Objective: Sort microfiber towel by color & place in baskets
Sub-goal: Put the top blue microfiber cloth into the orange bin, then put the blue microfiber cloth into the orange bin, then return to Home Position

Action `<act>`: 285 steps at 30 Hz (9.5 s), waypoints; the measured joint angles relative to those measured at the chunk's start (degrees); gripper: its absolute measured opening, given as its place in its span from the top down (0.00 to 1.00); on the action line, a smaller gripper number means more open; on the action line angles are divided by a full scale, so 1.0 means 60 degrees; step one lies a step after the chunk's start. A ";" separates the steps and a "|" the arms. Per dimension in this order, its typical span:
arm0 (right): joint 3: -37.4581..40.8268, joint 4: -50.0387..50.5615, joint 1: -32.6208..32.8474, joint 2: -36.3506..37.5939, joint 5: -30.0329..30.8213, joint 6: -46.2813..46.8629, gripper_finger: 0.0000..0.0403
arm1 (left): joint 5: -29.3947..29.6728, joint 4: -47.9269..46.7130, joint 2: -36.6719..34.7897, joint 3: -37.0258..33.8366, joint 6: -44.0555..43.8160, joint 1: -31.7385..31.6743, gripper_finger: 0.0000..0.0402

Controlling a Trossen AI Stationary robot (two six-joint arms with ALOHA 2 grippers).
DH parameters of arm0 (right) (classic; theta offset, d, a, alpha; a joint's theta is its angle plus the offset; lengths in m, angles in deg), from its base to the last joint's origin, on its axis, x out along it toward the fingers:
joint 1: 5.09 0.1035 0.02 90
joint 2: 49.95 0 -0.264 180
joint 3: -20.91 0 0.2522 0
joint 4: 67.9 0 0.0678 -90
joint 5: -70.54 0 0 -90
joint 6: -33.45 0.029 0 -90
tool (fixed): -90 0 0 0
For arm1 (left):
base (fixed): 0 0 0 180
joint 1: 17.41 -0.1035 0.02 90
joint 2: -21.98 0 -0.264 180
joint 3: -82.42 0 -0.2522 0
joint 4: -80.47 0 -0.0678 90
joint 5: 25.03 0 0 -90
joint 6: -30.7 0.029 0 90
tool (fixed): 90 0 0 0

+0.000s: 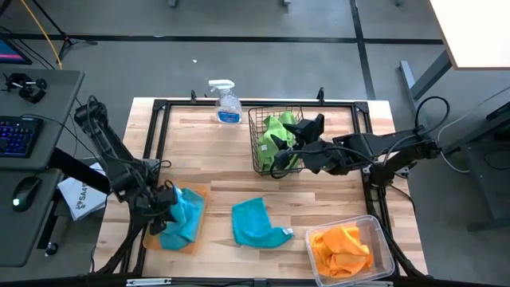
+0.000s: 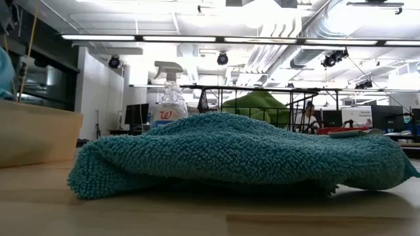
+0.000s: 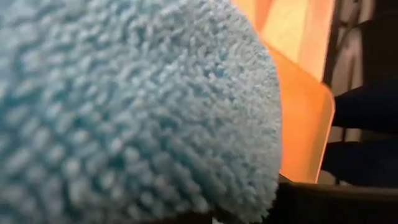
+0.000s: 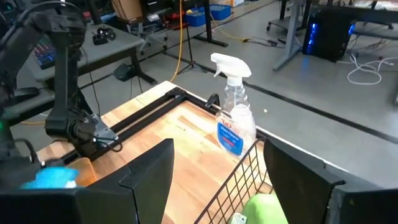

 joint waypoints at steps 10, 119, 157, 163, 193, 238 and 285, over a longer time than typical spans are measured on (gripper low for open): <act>0.0000 0.0042 0.0000 0.0000 0.0000 0.0406 0.39 | -0.2242 0.0332 0.1078 -0.0537 -0.0020 -0.1205 0.82; 0.0149 0.4352 0.0062 -0.0004 0.0438 0.2115 0.39 | 0.2211 -0.8576 0.2762 0.7201 -0.1905 -0.1539 1.00; 0.1180 0.4167 -0.0688 -0.0004 -0.0034 0.3297 0.39 | -0.0693 0.0386 0.4340 0.0522 -0.4984 -0.1905 0.92; 0.1180 0.4117 -0.0685 -0.0004 -0.0125 0.3087 0.39 | -0.1413 0.0383 0.3699 0.0481 -0.3105 -0.2793 0.74; 0.0069 0.3046 -0.0681 -0.0004 -0.0310 0.2298 0.39 | -0.2319 0.1665 -0.1068 0.1256 0.2655 -0.5654 0.56; 0.7285 -0.0685 -0.1252 0.5468 -0.6119 0.1350 1.00 | -0.0237 0.9023 -0.5962 -0.4859 0.5975 -0.9817 1.00; 1.5456 -0.8230 -0.3720 1.1737 -0.8302 -0.0683 1.00 | -0.0244 0.8963 -0.5958 -0.4852 0.5982 -0.9821 1.00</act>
